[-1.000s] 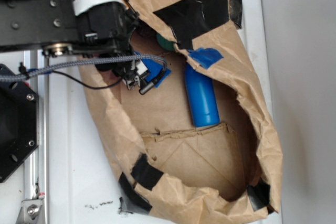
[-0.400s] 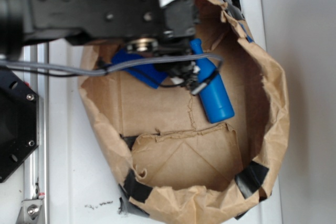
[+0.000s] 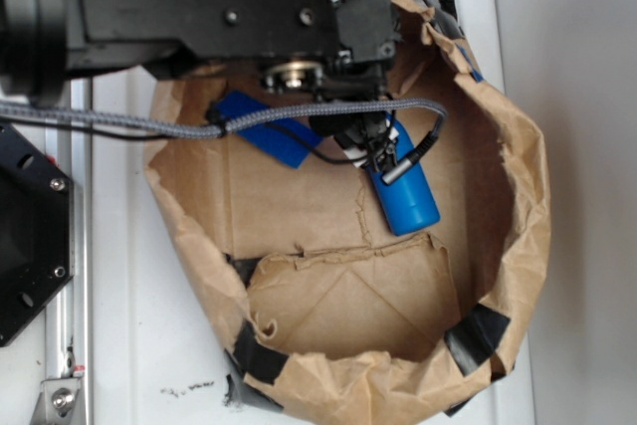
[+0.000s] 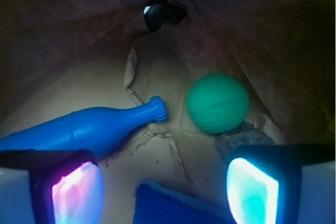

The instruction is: Grab the rock.

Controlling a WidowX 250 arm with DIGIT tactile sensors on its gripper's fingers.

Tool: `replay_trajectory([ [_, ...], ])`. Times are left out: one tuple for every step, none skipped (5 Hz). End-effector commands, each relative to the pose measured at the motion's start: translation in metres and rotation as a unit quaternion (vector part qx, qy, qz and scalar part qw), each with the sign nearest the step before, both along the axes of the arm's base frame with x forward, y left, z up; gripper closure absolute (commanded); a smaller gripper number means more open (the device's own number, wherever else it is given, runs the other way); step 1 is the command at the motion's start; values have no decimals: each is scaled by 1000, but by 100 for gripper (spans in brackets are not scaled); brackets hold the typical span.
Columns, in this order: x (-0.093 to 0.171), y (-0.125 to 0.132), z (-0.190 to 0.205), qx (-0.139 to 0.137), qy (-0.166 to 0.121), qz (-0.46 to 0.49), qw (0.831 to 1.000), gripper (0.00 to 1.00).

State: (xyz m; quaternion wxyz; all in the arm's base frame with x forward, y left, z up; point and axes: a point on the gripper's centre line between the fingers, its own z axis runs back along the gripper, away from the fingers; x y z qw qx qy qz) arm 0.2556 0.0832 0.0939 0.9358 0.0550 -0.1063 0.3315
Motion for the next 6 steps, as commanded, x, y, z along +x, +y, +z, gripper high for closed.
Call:
replay_trajectory([
  [-30,3,5,31,-32,-1,999,0],
  [-31,13,-4,41,-32,-3,999,0],
  [-33,18,-10,47,-32,3,998,0],
  [-28,18,-8,43,-32,8,999,0],
  [-26,22,-9,46,-31,15,998,0],
  [-21,29,-12,44,-22,28,998,0],
])
